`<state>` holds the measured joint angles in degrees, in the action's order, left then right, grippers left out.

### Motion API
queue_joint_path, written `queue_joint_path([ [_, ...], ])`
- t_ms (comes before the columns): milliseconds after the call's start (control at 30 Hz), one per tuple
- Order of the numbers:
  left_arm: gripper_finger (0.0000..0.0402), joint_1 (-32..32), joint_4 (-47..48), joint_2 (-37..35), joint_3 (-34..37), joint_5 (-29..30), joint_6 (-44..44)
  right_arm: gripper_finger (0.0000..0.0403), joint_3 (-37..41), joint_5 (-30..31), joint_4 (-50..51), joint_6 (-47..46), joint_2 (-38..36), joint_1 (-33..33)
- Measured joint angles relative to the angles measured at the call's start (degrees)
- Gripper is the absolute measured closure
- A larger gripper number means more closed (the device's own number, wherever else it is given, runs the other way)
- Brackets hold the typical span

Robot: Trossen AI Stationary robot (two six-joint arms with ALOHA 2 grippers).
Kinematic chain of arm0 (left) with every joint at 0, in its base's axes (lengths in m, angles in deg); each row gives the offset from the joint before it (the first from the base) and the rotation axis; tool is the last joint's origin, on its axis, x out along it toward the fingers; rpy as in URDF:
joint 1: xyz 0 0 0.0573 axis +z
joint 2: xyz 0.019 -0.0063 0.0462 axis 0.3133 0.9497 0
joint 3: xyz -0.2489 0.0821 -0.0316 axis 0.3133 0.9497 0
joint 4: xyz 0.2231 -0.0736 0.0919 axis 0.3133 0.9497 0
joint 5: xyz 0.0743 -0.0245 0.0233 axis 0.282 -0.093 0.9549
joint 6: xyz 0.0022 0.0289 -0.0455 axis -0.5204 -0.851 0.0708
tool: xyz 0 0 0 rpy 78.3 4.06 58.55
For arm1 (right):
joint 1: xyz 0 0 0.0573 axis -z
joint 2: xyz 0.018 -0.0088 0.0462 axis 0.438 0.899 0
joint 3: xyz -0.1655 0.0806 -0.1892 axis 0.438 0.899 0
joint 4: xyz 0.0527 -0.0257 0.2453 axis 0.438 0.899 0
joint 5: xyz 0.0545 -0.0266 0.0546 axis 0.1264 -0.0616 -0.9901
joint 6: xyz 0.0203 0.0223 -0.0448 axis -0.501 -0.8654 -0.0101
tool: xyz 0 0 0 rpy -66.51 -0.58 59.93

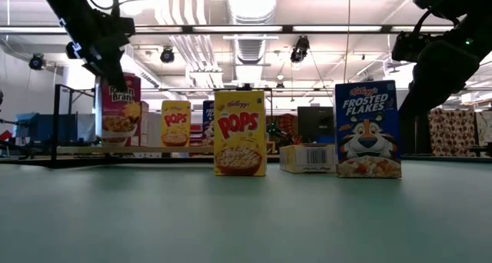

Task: Stack cereal on shelf
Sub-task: Put the pink cereal box on the shelf aligned with the pink cereal boxes

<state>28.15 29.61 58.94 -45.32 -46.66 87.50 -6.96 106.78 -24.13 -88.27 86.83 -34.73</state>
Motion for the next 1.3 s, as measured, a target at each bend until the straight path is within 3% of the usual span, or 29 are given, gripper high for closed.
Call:
queue_joint_path([
  [233,0.0275,1.4,4.6,0.1,0.0,3.6,10.3,0.0142,0.0,0.0,0.0,0.0,0.0,0.0],
  [533,0.0260,1.9,8.7,-0.1,0.0,7.6,32.3,0.0142,0.0,0.0,0.0,0.0,0.0,0.0],
  [900,0.0257,2.3,11.4,0.6,0.1,8.1,42.6,0.0142,0.0,0.0,0.0,0.0,0.0,0.0],
  [1000,0.0260,2.2,11.8,0.4,0.1,8.4,38.3,0.0142,0.0,0.0,0.0,0.0,0.0,0.0],
  [1300,0.0262,2.2,3.4,0.5,0.1,6.7,9.4,0.0142,0.0,0.0,0.0,0.0,0.0,0.0],
])
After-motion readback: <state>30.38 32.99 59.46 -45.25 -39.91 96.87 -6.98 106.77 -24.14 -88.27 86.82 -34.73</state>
